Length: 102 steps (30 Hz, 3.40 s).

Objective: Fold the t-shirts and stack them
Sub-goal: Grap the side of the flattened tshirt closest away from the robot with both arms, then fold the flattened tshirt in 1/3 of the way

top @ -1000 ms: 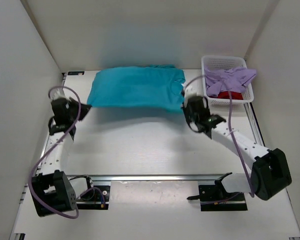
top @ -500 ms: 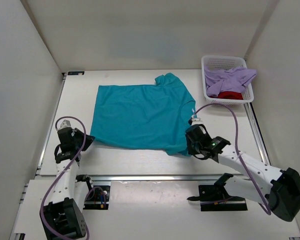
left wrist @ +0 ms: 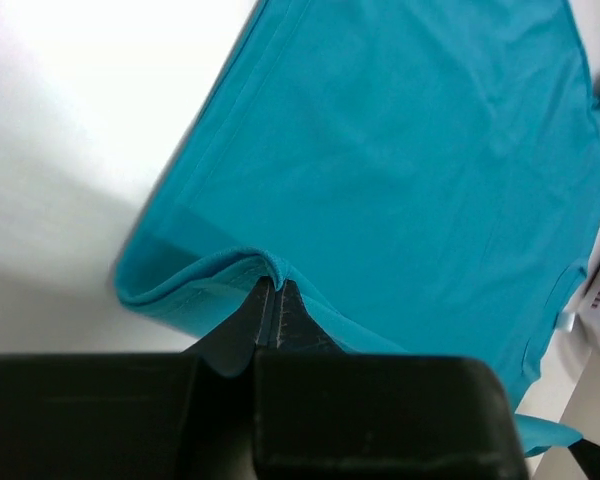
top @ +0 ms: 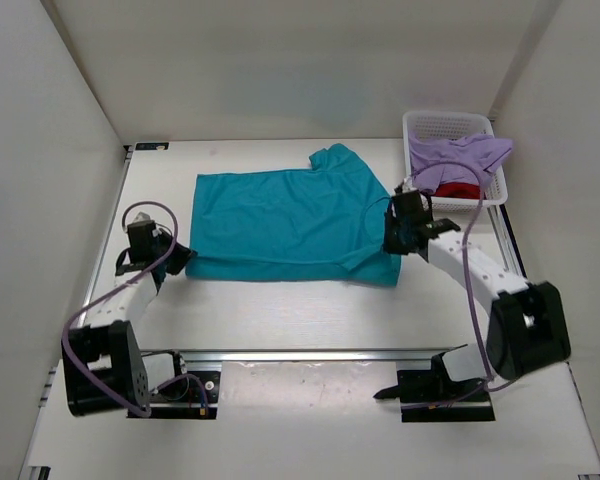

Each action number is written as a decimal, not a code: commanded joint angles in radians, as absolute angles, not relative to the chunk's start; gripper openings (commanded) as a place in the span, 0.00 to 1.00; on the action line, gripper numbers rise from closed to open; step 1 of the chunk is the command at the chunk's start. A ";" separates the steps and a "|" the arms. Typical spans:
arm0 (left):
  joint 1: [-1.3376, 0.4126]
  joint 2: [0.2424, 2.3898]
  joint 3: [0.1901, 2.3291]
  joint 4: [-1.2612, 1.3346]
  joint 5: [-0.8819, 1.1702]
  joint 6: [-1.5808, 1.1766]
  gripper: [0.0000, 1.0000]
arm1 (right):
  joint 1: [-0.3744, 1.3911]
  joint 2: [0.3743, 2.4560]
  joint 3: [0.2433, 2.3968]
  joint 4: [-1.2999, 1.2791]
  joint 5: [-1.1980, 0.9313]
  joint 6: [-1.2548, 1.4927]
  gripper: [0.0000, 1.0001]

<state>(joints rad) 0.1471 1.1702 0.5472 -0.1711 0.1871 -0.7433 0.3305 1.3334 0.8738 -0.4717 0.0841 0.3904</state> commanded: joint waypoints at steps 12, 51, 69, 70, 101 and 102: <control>0.129 1.517 0.784 -0.048 0.127 -0.793 0.00 | 0.258 1.838 1.357 -0.356 0.094 0.210 0.00; 0.184 1.427 0.451 0.129 0.207 -0.854 0.32 | 0.067 1.571 0.741 -0.014 -0.126 0.508 0.09; 0.216 1.194 0.376 -0.118 0.144 -0.755 0.00 | -0.018 1.175 0.434 -0.093 -0.051 0.618 0.00; 0.225 1.157 0.371 -0.141 0.134 -0.743 0.00 | -0.031 1.125 0.411 -0.118 -0.051 0.630 0.00; -0.604 1.256 0.598 -0.031 -0.005 -0.749 0.33 | 0.495 1.460 0.844 -0.160 0.011 0.429 0.25; -0.621 1.276 0.595 -0.022 0.000 -0.750 0.33 | 0.505 1.477 0.848 -0.156 0.009 0.425 0.28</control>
<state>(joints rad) -0.5823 1.2655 0.5533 -0.1047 0.0265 -0.7467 0.4965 1.4563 0.7959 -0.1947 0.0185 0.4618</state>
